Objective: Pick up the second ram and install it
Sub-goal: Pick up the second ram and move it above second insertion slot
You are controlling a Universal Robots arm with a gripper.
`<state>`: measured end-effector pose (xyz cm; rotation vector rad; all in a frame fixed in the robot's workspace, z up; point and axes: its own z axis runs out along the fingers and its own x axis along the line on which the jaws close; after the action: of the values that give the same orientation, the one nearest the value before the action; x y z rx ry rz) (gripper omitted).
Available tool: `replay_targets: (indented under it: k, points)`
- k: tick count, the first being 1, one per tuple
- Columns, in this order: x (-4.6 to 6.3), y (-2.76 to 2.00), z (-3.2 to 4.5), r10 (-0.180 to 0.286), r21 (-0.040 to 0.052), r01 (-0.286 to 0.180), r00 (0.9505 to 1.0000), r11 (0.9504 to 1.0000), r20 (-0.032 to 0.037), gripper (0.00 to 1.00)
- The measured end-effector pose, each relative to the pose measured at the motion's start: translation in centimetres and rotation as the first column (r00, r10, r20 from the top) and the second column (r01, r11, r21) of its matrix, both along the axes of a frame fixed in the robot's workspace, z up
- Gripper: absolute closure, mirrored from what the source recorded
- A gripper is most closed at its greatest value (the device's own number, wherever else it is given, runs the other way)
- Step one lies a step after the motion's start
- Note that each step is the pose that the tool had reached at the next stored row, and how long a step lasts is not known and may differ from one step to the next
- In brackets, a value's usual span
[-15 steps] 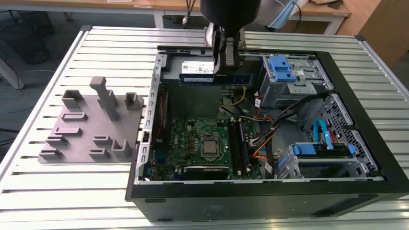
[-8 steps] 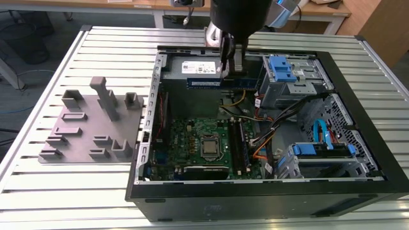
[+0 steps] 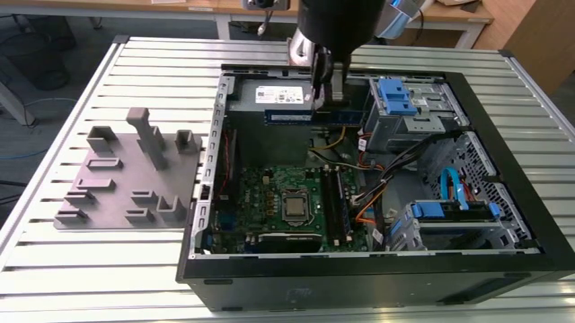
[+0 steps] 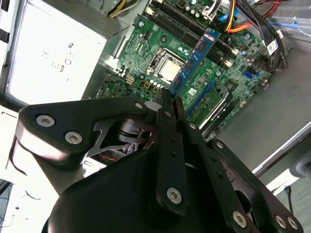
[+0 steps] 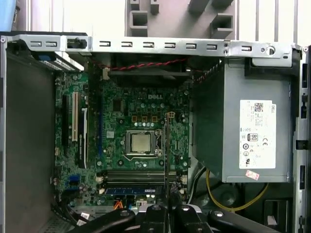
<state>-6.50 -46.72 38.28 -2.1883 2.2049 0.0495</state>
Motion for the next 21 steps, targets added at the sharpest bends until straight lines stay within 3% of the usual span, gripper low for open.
replay_targets:
  k: [6,8,14,21]
  points:
    - [1.3,-0.06,-0.43,0.0,0.0,0.0,1.0,1.0,-0.0054,0.86]
    - [1.4,-0.31,-0.63,-0.001,-0.0004,0.001,1.0,1.0,-0.0058,0.86]
    - [1.4,-1.67,-1.7,-0.004,0.0005,0.004,1.0,1.0,-0.0056,0.86]
    - [1.4,-2.11,-2.96,-0.006,0.0002,0.006,1.0,1.0,-0.0057,0.86]
